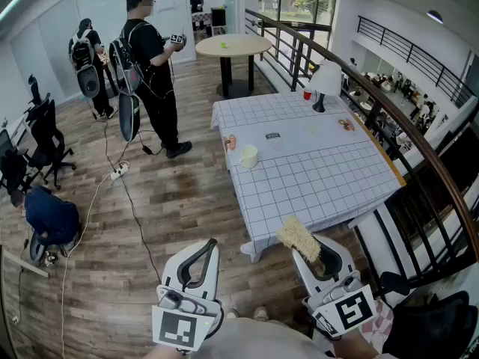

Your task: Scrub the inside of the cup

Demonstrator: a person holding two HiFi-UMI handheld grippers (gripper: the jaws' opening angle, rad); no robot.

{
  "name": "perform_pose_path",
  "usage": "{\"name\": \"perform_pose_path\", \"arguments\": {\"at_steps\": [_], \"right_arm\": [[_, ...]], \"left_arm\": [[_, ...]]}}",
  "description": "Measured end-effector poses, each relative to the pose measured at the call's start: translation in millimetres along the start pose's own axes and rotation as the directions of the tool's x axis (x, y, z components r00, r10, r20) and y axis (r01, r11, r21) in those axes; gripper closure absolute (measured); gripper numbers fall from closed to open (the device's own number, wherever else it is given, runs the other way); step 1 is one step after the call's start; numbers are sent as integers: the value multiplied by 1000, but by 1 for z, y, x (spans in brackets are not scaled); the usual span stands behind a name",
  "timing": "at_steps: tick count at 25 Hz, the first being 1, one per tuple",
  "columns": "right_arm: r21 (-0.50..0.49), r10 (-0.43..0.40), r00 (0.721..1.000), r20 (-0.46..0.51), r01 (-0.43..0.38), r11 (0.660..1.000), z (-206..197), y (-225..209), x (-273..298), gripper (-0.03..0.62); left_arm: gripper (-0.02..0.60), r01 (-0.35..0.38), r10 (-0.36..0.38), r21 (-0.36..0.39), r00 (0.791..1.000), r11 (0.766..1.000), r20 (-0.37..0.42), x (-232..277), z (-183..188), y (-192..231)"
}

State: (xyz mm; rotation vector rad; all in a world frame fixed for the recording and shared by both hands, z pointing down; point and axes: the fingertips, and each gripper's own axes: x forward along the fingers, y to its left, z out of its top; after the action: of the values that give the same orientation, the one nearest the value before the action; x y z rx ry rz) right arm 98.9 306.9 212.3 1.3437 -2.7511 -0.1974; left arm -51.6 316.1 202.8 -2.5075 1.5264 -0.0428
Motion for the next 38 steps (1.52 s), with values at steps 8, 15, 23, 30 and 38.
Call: {"name": "perform_pose_path", "arguments": {"at_steps": [8, 15, 23, 30, 38], "right_arm": [[21, 45, 999, 0, -45, 999, -2, 1, -4, 461], [25, 31, 1000, 4, -31, 999, 7, -9, -9, 459], [36, 31, 1000, 7, -31, 999, 3, -18, -11, 457], [40, 20, 1000, -5, -20, 999, -4, -34, -18, 457], [51, 12, 1000, 7, -13, 999, -19, -54, -31, 457]], "left_arm": [[569, -23, 32, -109, 996, 994, 81, 11, 7, 8], [569, -2, 3, -93, 1000, 996, 6, 16, -10, -11], [569, 25, -26, -80, 1000, 996, -16, 24, -11, -28], [569, 31, -33, -78, 999, 996, -31, 31, -9, -46], [569, 22, -20, -106, 1000, 994, 19, 50, 0, -65]]}}
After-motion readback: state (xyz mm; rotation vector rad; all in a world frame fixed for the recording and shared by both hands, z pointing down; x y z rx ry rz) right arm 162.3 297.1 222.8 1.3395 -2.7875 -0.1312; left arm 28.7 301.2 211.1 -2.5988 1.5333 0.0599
